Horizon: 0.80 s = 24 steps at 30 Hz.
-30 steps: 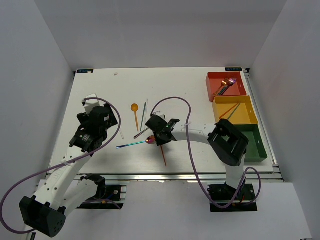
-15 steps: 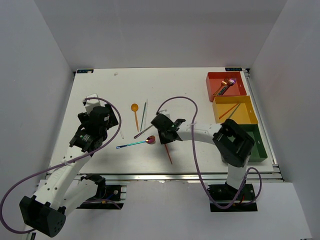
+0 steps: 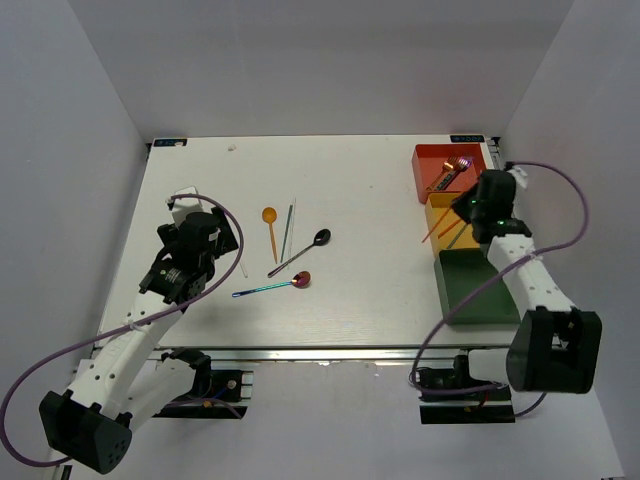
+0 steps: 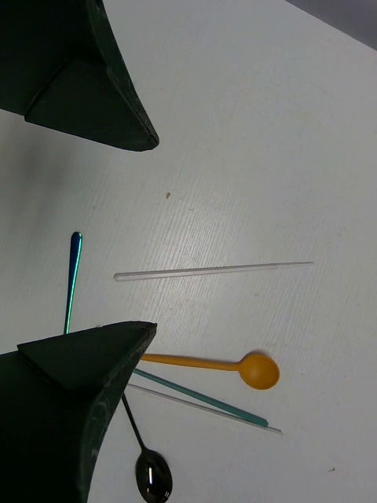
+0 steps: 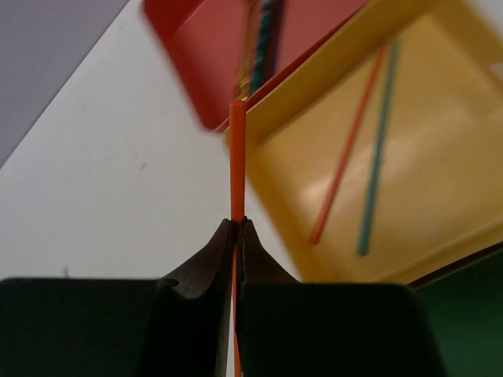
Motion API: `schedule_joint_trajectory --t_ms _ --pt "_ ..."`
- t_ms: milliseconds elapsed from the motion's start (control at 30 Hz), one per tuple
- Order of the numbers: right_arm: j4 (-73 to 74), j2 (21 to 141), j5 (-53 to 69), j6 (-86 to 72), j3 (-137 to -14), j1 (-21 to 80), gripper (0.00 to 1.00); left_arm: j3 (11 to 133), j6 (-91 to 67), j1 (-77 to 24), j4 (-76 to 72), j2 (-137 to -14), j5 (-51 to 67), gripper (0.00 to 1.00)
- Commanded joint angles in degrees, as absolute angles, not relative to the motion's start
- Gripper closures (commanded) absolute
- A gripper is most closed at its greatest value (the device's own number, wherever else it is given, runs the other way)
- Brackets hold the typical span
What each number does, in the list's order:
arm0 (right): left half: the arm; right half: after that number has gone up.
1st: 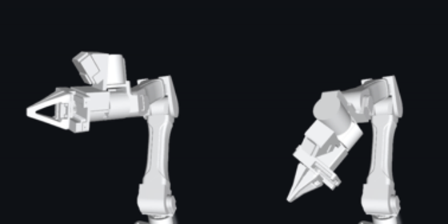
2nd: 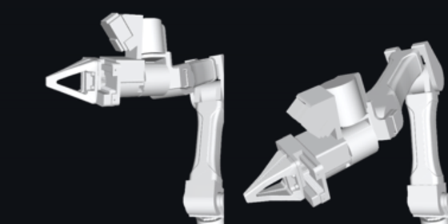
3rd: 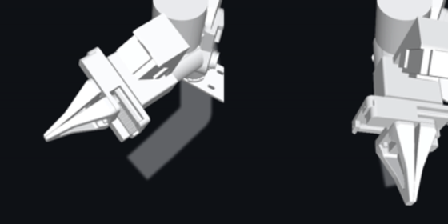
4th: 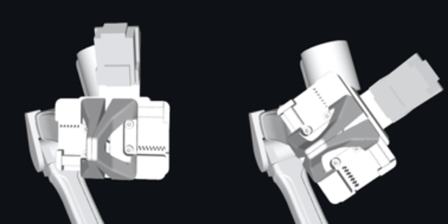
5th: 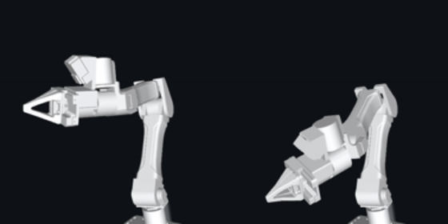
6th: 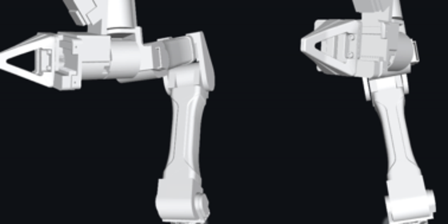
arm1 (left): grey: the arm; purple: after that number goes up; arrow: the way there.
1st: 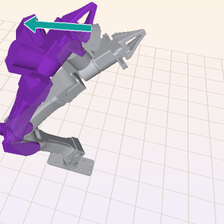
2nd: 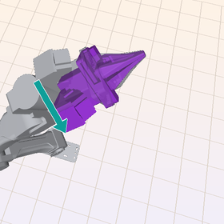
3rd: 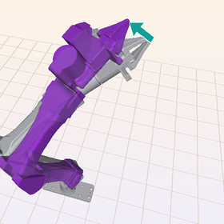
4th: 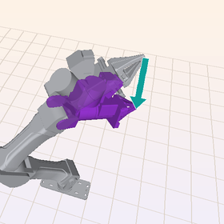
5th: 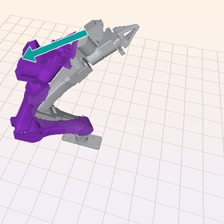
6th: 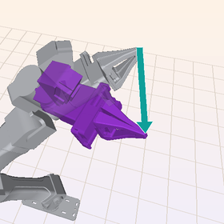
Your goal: Sort the eating utensils into containers
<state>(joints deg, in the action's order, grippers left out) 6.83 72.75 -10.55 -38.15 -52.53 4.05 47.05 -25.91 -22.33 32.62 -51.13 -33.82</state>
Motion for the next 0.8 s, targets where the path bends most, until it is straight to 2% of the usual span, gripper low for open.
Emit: schedule_joint_trajectory --t_ms 0,100,367,400,433,467,500,600,767 --pt "5.8 78.6 -9.6 -41.7 -56.5 -4.6 1.00 48.2 -25.4 -22.1 31.8 -50.4 -33.0 0.02" --pt "5.5 83.8 -10.4 -42.4 -59.4 -9.9 1.00 48.2 -25.2 -22.1 31.8 -50.7 -32.5 0.02" --pt "6.1 93.5 -8.5 -41.3 -66.1 -13.2 1.00 48.2 -25.0 -22.1 31.6 -50.8 -31.9 0.02" --pt "6.5 93.9 -8.2 -41.3 -66.3 -13.1 0.98 48.2 -24.9 -22.1 31.6 -50.9 -31.8 0.02" --pt "6.3 94.0 -7.8 -41.4 -65.9 -13.1 0.87 48.2 -24.9 -22.1 31.6 -50.9 -31.9 0.02" --pt "6.2 93.9 -7.8 -41.9 -65.6 -13.1 0.59 48.2 -24.9 -22.1 31.7 -51.0 -31.9 0.02" --pt "6.1 93.7 -7.9 -42.1 -65.2 -13.1 0.49 48.2 -24.9 -22.1 31.7 -51.0 -32.0 0.02" --pt "5.7 92.5 -7.1 -42.5 -64.4 -13.1 0.39 48.0 -24.9 -22.1 31.6 -51.0 -32.0 0.02" --pt "6.6 87.1 -4.8 -42.0 -63.2 -12.8 0.36 48.1 -24.8 -22.1 31.6 -51.5 -31.6 0.02"
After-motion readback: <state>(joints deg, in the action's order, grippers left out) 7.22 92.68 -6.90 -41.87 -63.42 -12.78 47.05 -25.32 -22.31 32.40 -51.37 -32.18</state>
